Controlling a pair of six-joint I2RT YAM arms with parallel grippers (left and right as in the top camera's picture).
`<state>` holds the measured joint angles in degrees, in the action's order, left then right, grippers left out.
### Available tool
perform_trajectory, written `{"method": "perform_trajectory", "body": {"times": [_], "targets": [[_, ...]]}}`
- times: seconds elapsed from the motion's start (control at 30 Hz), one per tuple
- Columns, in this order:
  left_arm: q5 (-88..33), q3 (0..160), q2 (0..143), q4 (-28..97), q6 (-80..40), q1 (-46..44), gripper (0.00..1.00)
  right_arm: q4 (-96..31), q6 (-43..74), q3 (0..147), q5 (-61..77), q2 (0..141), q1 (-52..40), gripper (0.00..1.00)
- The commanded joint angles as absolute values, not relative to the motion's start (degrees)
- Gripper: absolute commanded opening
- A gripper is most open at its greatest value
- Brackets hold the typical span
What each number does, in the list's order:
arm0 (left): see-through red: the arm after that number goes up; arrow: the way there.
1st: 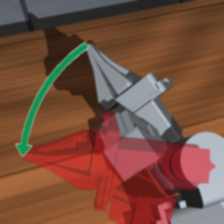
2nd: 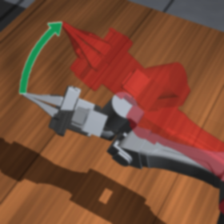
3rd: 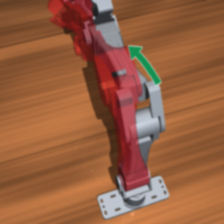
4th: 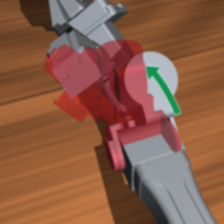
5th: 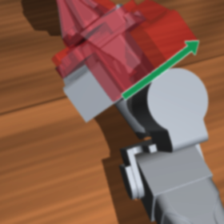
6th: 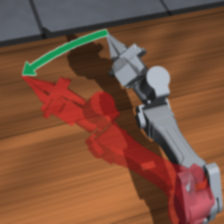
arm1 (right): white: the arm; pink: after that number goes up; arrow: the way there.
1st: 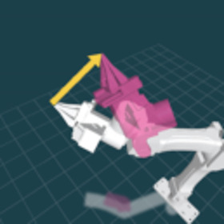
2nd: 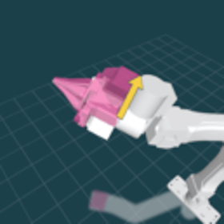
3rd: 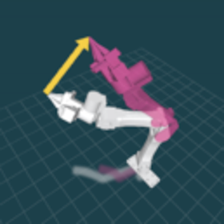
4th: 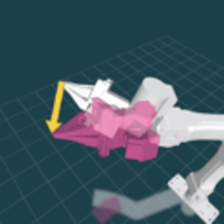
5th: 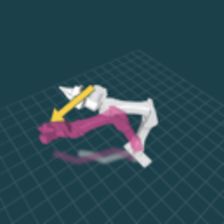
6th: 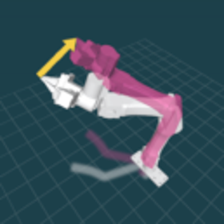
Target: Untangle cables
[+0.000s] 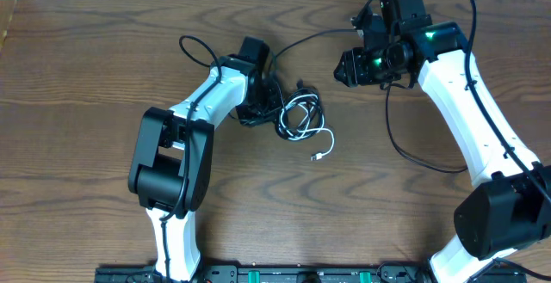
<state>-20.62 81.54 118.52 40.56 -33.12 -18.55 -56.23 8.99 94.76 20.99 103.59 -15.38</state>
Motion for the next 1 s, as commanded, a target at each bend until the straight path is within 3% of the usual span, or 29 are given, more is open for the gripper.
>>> {"method": "perform_trajectory", "body": {"times": [0.0,0.23,0.27,0.37,0.5,0.97], "targets": [[-20.14,84.97,112.9,41.58,-28.71,-18.44,0.08,-56.05,8.73,94.04,21.34,103.31,-16.21,0.5],[-20.51,85.3,100.68,41.06,-24.86,-19.05,0.08,-52.69,10.87,92.51,23.59,104.95,-19.29,0.49],[-20.51,85.3,99.74,40.99,-24.88,-19.11,0.07,-51.92,11.55,92.49,23.79,105.36,-19.88,0.45],[-20.53,85.3,98.56,41.08,-24.88,-19.49,0.08,-49.39,13.98,92.51,24.45,106.87,-21.3,0.19],[-21.34,85.3,98.63,41.01,-24.91,-19.75,0.08,-46.33,17.67,92.51,25.87,108.84,-22.72,0.02],[-22.63,85.32,98.56,34.3,-26.87,-19.68,0.07,-46.22,15.33,92.55,33.15,114.1,-23.09,0.01]]}}
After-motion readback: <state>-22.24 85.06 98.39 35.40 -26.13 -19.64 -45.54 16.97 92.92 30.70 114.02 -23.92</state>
